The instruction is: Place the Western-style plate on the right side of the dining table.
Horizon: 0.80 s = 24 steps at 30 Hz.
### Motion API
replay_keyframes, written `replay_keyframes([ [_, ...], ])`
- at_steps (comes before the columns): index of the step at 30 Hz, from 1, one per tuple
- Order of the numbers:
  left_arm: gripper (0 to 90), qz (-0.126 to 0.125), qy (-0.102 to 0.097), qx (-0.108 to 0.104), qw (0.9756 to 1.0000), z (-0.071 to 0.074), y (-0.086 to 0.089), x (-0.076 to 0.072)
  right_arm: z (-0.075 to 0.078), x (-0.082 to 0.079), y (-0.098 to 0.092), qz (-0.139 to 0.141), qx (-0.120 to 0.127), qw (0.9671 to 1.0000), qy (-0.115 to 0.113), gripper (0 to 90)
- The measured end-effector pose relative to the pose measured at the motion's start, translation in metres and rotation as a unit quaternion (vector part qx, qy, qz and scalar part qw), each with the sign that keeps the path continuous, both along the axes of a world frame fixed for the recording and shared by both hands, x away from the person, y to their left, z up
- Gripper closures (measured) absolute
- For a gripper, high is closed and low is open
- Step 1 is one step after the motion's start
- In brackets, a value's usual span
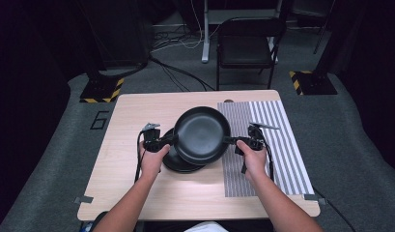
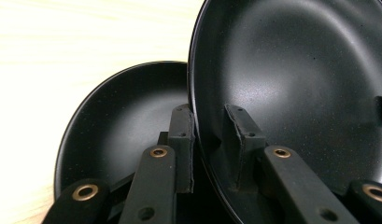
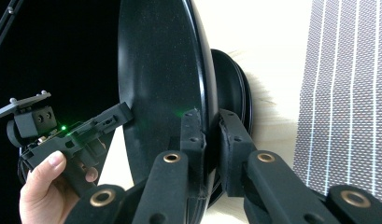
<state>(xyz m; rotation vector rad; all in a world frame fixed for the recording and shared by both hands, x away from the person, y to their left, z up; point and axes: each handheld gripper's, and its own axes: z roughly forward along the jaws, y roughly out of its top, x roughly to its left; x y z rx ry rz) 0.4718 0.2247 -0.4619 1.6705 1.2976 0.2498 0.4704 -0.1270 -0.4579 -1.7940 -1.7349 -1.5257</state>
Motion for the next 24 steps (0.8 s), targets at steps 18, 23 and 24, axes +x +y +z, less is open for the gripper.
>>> replay_keyframes([
  [18,73.4,-0.005,-0.008,-0.008,0.9999,0.01,-0.01,0.001,0.013,-0.005,-0.01,-0.006,-0.004,0.9998,-0.019,81.6],
  [23,73.4,-0.012,-0.007,-0.011,0.9998,0.014,-0.014,0.003,0.016,-0.007,-0.015,-0.008,0.0,0.9997,-0.022,81.3],
  [24,73.4,-0.012,-0.006,-0.01,0.9999,0.014,-0.016,0.004,0.017,-0.007,-0.016,-0.009,0.002,0.9998,-0.02,81.2],
])
